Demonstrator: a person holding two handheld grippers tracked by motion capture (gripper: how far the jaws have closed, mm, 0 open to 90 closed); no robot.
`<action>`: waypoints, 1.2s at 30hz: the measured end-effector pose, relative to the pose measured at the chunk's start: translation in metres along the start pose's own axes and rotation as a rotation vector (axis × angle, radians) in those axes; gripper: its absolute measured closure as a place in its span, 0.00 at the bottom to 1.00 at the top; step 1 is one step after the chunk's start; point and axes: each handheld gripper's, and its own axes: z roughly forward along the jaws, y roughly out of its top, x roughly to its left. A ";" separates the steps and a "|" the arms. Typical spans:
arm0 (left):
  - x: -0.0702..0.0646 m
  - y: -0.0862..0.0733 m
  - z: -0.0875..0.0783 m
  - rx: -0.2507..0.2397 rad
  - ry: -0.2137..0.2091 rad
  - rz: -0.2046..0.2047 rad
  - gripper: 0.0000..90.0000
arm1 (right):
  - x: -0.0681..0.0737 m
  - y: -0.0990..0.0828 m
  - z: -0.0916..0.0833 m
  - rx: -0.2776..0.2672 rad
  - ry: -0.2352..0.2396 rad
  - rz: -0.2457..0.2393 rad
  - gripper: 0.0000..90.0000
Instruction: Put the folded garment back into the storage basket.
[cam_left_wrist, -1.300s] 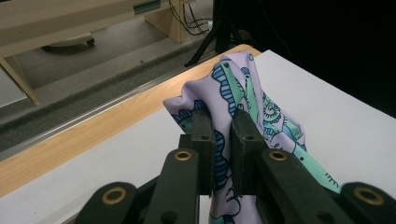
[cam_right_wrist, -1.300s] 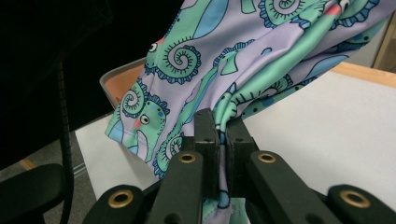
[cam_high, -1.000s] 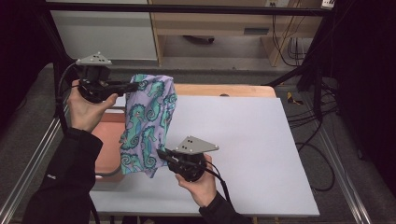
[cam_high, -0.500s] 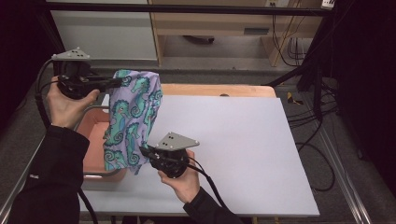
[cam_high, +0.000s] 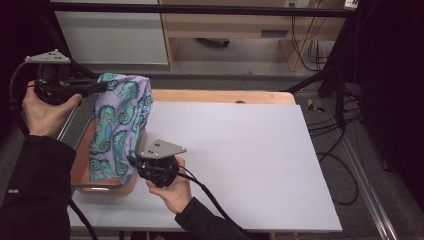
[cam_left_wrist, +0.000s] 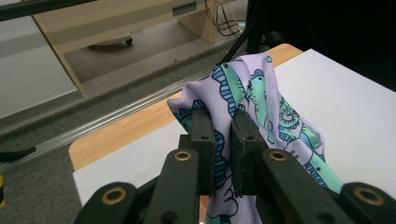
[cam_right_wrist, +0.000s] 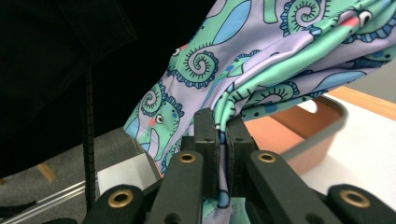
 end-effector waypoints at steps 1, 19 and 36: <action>0.003 -0.002 -0.001 0.001 0.003 -0.001 0.90 | 0.001 0.000 0.004 0.000 0.000 -0.002 0.96; 0.062 -0.047 -0.002 0.086 0.073 -0.051 0.90 | 0.022 -0.014 0.079 0.041 -0.012 -0.022 0.96; 0.085 -0.096 0.045 0.195 0.072 -0.136 0.90 | 0.022 -0.043 0.101 0.134 -0.021 -0.003 0.96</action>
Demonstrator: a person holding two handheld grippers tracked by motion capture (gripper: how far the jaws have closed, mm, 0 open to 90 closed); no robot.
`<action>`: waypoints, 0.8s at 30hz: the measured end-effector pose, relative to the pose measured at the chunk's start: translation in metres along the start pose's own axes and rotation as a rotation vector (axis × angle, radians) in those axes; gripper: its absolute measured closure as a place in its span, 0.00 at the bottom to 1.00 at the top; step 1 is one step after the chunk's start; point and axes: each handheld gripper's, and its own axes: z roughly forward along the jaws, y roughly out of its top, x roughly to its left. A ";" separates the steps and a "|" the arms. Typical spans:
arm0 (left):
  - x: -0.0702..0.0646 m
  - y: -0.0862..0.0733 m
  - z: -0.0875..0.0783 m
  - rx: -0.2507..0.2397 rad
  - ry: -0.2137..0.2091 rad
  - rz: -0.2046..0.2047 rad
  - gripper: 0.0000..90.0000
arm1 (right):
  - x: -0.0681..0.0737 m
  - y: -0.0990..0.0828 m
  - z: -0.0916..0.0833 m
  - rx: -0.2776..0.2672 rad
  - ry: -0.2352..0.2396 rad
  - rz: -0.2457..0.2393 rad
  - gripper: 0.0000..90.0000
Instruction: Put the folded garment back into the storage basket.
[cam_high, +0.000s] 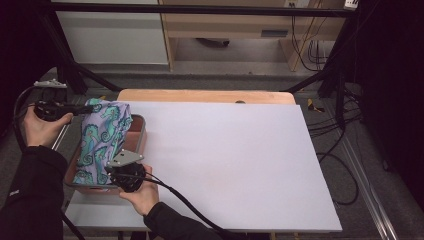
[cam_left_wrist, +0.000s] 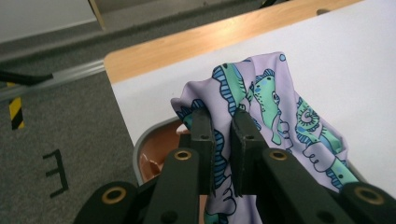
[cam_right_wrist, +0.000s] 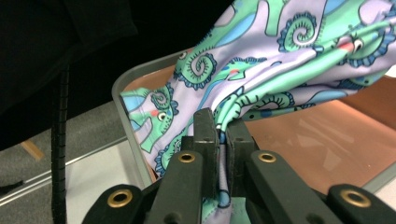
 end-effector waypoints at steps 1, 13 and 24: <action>0.001 -0.002 0.004 0.006 0.003 -0.005 0.90 | 0.000 -0.001 0.001 0.005 -0.002 -0.005 0.96; -0.011 -0.028 0.040 -0.017 0.069 -0.111 0.28 | -0.035 -0.007 -0.045 -0.006 -0.056 0.006 0.28; -0.049 -0.040 0.034 -0.116 -0.026 -0.153 0.10 | -0.082 -0.012 -0.123 -0.045 -0.104 0.054 0.15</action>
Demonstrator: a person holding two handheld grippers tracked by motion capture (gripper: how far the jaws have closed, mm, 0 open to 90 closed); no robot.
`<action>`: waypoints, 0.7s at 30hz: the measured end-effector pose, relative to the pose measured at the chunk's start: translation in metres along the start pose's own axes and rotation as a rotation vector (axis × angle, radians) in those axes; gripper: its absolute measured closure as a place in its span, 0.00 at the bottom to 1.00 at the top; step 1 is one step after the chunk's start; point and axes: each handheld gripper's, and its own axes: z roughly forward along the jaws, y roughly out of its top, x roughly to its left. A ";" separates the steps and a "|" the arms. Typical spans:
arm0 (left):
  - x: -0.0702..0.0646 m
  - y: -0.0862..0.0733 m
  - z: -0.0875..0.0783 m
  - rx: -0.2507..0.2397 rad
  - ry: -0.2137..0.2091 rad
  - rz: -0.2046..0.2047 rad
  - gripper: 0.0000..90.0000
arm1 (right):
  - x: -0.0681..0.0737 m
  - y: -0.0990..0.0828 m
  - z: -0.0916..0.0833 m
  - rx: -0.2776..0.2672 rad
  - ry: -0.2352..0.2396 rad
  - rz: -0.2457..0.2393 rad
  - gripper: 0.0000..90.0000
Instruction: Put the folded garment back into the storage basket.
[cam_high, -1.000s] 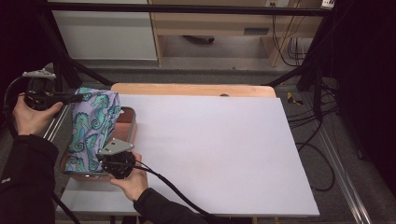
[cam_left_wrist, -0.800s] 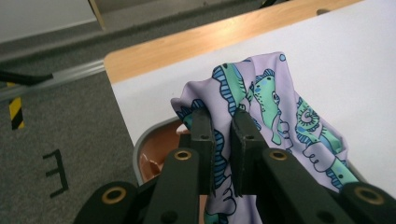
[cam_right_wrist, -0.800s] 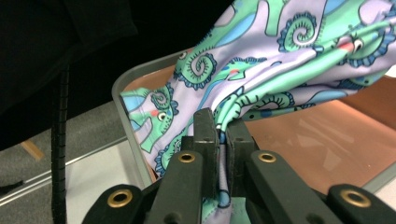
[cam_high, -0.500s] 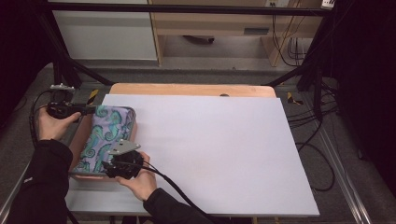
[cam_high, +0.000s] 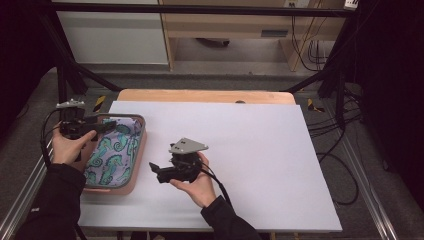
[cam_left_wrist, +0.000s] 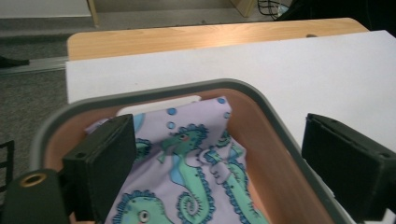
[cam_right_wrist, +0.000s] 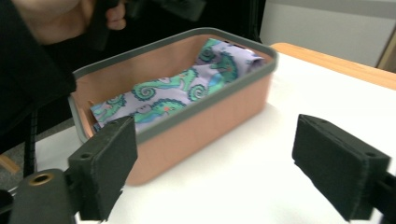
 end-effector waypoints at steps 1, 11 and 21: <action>-0.003 -0.001 0.000 -0.002 -0.002 0.005 0.10 | -0.004 0.000 -0.005 0.003 -0.004 0.001 0.14; -0.034 -0.010 0.000 -0.005 -0.068 0.037 0.08 | -0.037 -0.006 -0.046 0.056 0.001 -0.015 0.06; -0.079 -0.017 0.006 -0.015 -0.157 0.118 0.08 | -0.069 -0.018 -0.085 0.088 -0.011 -0.017 0.05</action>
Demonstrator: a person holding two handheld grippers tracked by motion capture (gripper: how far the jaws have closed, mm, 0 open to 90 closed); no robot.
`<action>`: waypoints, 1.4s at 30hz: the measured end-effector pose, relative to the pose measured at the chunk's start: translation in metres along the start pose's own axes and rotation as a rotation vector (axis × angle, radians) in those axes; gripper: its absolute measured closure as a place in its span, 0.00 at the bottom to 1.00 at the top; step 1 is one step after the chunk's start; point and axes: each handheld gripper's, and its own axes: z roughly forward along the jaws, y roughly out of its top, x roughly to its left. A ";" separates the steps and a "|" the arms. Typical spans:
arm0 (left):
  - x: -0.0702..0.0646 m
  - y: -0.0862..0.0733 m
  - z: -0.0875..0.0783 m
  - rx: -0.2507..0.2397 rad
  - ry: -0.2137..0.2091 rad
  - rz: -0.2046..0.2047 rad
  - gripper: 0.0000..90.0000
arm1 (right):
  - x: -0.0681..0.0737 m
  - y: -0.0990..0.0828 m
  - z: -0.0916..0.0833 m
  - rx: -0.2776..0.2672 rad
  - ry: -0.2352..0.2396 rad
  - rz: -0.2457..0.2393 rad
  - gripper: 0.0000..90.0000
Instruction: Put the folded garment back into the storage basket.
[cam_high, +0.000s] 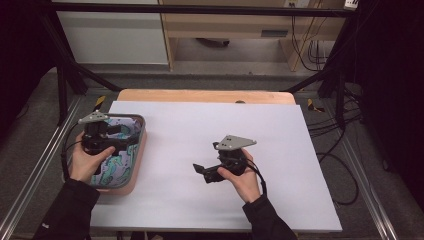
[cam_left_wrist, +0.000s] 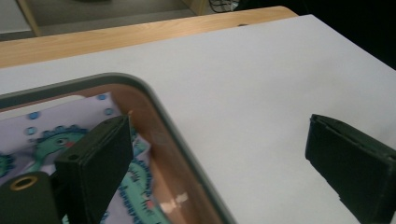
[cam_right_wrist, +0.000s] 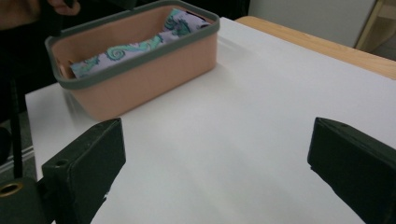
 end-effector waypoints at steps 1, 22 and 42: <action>-0.004 0.000 0.002 -0.005 -0.012 0.003 0.08 | -0.003 -0.002 -0.004 0.008 -0.003 -0.001 0.05; -0.085 -0.020 0.044 -0.012 -0.144 0.122 0.08 | -0.055 -0.043 -0.082 -0.013 -0.090 0.030 0.04; -0.109 -0.081 0.070 0.004 -0.203 0.140 0.08 | -0.089 -0.112 -0.105 0.021 -0.120 0.118 0.04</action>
